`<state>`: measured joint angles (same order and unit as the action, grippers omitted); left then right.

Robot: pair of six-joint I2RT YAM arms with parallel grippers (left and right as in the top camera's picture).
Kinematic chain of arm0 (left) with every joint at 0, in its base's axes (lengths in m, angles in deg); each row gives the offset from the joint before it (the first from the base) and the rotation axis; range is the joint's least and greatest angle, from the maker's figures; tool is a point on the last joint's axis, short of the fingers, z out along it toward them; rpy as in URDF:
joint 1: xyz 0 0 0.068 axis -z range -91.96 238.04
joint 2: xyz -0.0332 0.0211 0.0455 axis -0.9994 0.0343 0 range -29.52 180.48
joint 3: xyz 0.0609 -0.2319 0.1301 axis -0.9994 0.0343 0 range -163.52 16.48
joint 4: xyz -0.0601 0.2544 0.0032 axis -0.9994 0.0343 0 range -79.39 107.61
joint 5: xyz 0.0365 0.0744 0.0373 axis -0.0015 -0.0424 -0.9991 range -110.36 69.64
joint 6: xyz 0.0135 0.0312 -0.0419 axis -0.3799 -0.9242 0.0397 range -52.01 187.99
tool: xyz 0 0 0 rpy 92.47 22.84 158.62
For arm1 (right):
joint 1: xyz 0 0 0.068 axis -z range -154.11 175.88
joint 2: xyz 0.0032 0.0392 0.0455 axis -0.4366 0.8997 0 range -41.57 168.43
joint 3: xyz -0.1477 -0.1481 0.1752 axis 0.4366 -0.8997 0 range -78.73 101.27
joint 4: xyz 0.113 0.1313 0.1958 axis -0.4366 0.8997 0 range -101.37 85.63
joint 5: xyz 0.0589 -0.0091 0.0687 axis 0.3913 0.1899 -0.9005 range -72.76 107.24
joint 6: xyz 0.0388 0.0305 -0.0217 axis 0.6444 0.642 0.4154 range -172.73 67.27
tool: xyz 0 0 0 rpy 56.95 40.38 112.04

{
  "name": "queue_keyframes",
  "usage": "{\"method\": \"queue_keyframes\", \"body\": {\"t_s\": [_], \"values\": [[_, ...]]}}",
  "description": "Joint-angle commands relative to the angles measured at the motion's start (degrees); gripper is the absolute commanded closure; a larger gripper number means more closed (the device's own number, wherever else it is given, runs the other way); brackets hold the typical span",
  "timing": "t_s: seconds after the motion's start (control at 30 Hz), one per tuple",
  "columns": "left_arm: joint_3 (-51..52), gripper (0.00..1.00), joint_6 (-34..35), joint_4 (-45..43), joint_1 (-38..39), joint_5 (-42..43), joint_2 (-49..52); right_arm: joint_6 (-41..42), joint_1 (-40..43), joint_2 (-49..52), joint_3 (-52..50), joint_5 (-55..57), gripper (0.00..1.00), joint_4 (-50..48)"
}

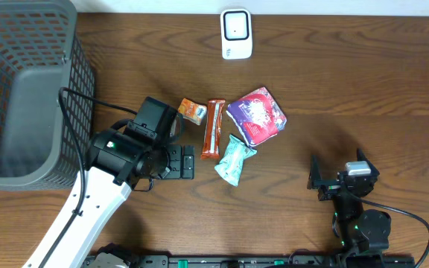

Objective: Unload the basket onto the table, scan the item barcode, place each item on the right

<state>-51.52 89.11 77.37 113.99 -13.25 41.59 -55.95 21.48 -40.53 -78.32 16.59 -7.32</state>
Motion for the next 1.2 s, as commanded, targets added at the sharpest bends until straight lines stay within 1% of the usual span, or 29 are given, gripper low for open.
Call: {"method": "queue_keyframes", "body": {"t_s": [0.0, 0.03, 0.13, 0.27, 0.4, 0.53, 0.73, 0.97, 1.17], "values": [[0.28, 0.02, 0.63, -0.02, -0.35, -2.73, -0.50, -0.48, 0.35, 0.11, -0.09, 0.07, 0.01, 0.22], [0.28, 0.02, 1.03, -0.02, -0.35, -3.32, -0.50, -0.48, 0.35, 0.11, -0.09, 0.07, 0.01, 0.24], [0.28, 0.02, 5.22, 0.09, -0.35, -6.45, -0.50, -0.48, 0.35, 0.11, -0.09, 0.07, 0.01, 0.24], [0.28, 0.02, 8.22, 0.04, -0.35, -9.25, -0.50, -0.48, 0.35, 0.11, -0.09, 0.07, 0.01, 0.24], [0.28, 0.02, 8.87, 0.00, -0.35, -10.05, -0.50, -0.48, 0.35, 0.11, -0.09, 0.04, 0.01, 0.24], [0.28, 0.02, 12.83, 0.46, -0.35, -14.38, -0.50, -0.48, 0.35, 0.11, -0.09, 0.07, 0.01, 0.24], [0.28, 0.02, 15.23, 0.44, -0.68, -17.94, -0.48, -0.48, 0.35, 0.11, -0.09, 0.07, 0.01, 0.24], [0.28, 0.02, 20.06, 0.48, -4.11, -21.81, -0.44, -0.48, 0.35, 0.11, -0.09, 0.07, 0.01, 0.24], [0.28, 0.02, 20.59, 1.64, -7.48, -21.59, -0.39, -0.48, 0.35, 0.11, -0.09, 0.07, 0.01, 0.24]]}}
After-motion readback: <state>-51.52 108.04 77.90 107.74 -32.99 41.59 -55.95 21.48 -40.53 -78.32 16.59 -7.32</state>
